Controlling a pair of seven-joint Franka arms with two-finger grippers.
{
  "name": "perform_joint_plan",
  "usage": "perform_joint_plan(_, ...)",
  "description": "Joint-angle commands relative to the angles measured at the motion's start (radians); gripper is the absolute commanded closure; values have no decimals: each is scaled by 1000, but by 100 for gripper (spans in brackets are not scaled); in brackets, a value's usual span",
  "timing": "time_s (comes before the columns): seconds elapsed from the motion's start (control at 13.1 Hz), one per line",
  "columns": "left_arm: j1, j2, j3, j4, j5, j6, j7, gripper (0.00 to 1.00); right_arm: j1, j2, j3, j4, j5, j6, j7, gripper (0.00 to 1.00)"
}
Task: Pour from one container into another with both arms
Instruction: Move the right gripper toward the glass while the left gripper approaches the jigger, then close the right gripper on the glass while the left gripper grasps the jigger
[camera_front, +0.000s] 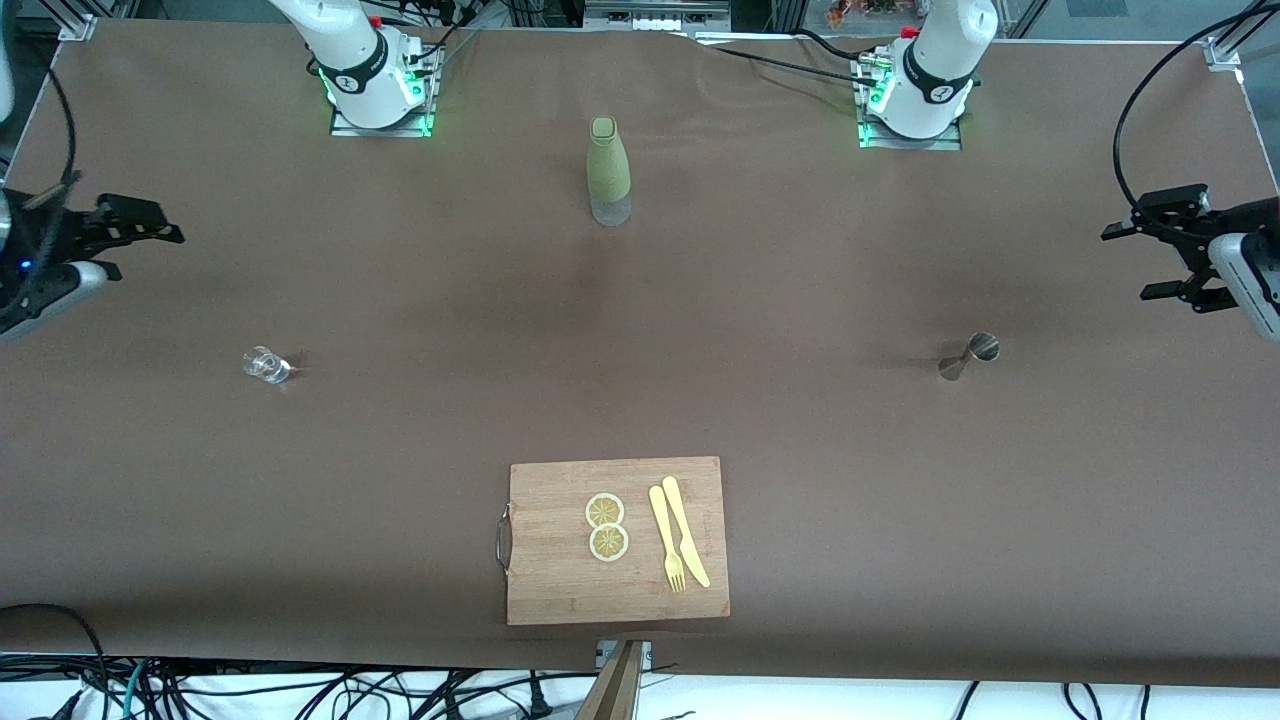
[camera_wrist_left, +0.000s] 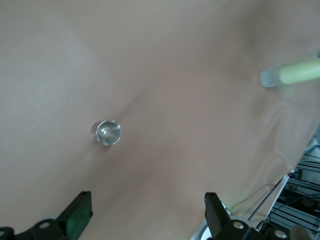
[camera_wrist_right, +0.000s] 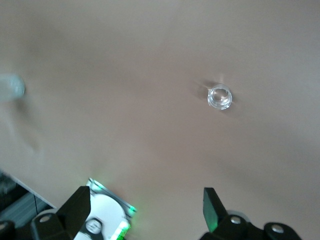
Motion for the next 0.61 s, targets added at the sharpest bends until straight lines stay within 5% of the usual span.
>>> perform_joint_plan(0.0, 42, 82, 45, -43, -139, 5, 266, 0, -113, 91, 8, 19, 85, -16, -314, 0)
perform_joint_plan(0.23, 138, 199, 46, -135, -316, 6, 569, 0, -189, 207, 8, 18, 180, -11, -554, 0)
perform_joint_plan(0.53, 230, 403, 45, -145, -497, 2, 938, 0, -255, 324, 8, 21, 298, 74, -884, 0)
